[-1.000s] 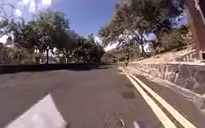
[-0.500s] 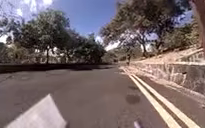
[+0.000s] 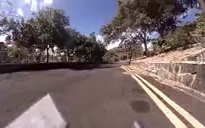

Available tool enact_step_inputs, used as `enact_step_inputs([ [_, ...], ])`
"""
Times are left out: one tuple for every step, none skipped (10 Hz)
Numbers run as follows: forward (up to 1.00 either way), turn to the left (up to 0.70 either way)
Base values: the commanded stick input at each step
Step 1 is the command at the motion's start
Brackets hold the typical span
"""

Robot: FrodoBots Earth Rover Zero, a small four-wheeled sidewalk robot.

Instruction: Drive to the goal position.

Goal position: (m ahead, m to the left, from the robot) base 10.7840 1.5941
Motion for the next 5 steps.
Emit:
enact_step_inputs([
  [0.50,0.00],
  [0.50,0.00],
  [0.50,0.00],
  [0.50,0.00],
  [0.50,0.00],
])
